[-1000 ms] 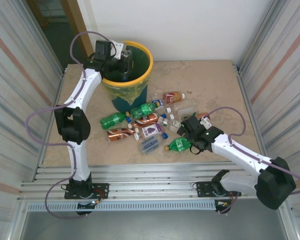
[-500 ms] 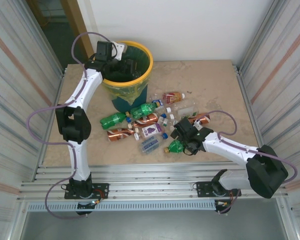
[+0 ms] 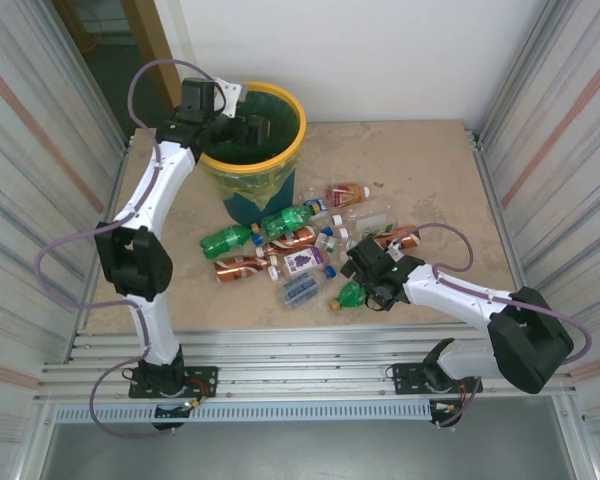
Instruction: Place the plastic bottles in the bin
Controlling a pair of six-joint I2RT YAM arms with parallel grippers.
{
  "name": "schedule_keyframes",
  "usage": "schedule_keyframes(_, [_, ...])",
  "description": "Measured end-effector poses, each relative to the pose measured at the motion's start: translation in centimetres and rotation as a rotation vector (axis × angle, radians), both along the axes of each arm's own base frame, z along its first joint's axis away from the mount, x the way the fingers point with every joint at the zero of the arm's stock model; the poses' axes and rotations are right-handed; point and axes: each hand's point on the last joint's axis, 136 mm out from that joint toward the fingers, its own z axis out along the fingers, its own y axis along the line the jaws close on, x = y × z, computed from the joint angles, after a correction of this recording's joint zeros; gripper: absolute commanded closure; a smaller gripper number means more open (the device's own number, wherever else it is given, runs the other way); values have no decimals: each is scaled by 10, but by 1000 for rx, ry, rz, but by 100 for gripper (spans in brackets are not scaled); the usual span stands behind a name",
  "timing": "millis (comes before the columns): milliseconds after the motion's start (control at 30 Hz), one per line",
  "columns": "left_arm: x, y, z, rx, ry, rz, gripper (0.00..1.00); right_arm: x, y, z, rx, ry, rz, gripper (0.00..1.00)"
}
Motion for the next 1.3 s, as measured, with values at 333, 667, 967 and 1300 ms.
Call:
schedule_keyframes(333, [-38,9,39,-48,-70,17,8,-5,-5,-14,-28,35,-3,4])
schedule_keyframes(667, [-64,16,47,-81,-92,34,6,-1,-1,-24,-26,36,-5,19])
schedule_keyframes(967, [-93,29,47,-109,-114,83,5,-5,-5,-27,-44,54,-15,43])
schedule_keyframes(1300, [-107,33,51,-160,-134,108,4,0,-6,-7,-13,-10,-33,66])
